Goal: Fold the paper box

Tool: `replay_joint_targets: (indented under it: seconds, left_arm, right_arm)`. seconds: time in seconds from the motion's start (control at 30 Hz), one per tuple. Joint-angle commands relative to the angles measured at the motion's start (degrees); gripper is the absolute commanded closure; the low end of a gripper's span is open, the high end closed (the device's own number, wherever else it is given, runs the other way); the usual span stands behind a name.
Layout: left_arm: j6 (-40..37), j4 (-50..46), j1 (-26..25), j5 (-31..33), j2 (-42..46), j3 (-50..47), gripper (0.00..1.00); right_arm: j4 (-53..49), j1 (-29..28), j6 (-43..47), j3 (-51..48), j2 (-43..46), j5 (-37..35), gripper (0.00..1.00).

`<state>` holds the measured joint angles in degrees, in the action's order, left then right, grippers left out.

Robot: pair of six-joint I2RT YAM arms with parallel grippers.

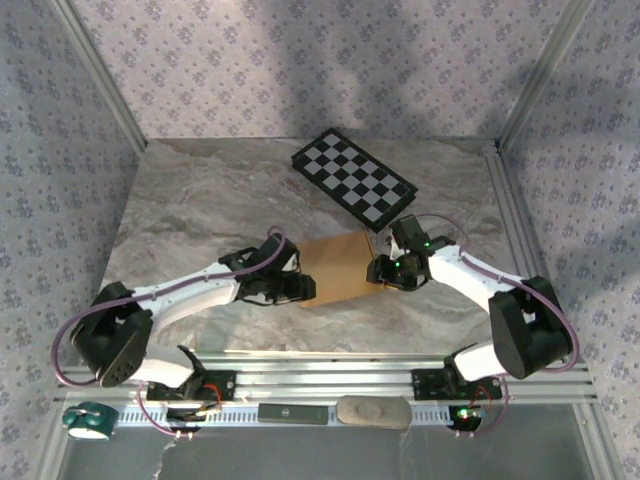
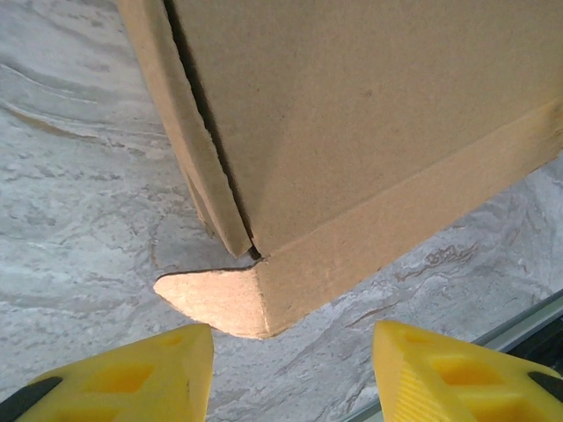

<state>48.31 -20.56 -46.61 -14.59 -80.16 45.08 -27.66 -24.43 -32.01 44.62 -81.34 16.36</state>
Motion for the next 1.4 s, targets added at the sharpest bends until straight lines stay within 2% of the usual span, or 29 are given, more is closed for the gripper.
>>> replay_joint_targets:
  seconds: [0.0, 0.67, 0.83, 1.23, 1.37]
  left_arm:
    - [0.7, 1.8, -0.9, -2.1, -2.4, -0.4, 0.5]
    - [2.7, 7.5, -0.9, -2.8, -3.4, -1.3, 0.56]
    - [2.7, 7.1, -1.0, -2.5, -2.9, -1.7, 0.61]
    - [1.3, 3.5, -0.9, 1.1, -0.9, -1.8, 0.64]
    - [0.5, 2.7, -1.0, 2.0, -0.9, -1.8, 0.66]
  right_arm:
    - [-0.5, -0.3, 1.0, 1.7, -0.5, 1.4, 0.47]
    - [0.1, -0.7, 0.3, 1.7, -0.2, 3.9, 0.54]
    - [-0.6, -0.8, 0.1, 1.7, 0.5, 3.5, 0.56]
    - [-3.0, -2.9, 0.8, 1.8, 0.6, -2.3, 0.58]
    - [-3.3, -4.9, 0.7, 2.5, 0.3, -5.9, 0.64]
